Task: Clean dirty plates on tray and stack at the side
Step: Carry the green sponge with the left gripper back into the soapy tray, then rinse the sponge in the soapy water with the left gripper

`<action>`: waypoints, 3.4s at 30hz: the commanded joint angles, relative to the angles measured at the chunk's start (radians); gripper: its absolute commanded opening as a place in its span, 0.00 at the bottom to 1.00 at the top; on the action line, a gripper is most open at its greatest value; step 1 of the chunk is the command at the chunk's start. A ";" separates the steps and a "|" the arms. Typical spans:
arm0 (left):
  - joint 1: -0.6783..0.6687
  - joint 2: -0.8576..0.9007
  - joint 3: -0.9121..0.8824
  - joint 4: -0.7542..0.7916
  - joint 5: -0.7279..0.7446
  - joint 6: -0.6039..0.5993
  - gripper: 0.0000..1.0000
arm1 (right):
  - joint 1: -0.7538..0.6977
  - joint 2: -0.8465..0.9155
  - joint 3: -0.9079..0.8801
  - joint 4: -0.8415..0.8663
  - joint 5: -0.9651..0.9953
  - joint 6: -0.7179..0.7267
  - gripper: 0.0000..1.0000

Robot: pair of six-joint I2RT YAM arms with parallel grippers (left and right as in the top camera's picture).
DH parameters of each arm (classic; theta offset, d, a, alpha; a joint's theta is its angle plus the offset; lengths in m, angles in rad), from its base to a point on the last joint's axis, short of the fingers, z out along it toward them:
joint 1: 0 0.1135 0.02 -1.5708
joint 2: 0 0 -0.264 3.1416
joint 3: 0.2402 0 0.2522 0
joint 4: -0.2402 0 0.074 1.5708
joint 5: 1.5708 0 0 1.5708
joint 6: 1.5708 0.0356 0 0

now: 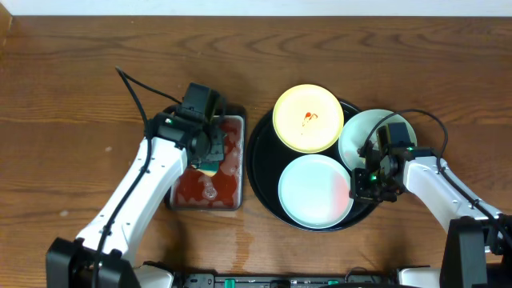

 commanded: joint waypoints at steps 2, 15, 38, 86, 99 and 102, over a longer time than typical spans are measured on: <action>0.010 0.046 -0.013 -0.003 -0.013 -0.003 0.07 | -0.001 0.007 -0.011 0.019 0.013 -0.008 0.15; 0.010 0.172 -0.035 0.005 -0.013 -0.003 0.07 | -0.001 0.007 -0.020 0.034 0.009 -0.008 0.09; 0.010 0.244 -0.086 0.121 -0.011 -0.179 0.61 | 0.038 0.007 -0.020 0.049 0.002 -0.008 0.06; 0.003 0.069 -0.193 0.166 0.066 -0.131 0.70 | 0.038 0.007 -0.020 0.039 0.003 -0.008 0.01; 0.003 0.080 -0.194 0.311 -0.049 -0.118 0.72 | 0.038 0.007 -0.020 0.038 0.003 -0.008 0.01; 0.003 0.108 -0.194 0.326 -0.064 -0.118 0.72 | 0.038 0.007 -0.020 0.038 0.003 -0.008 0.01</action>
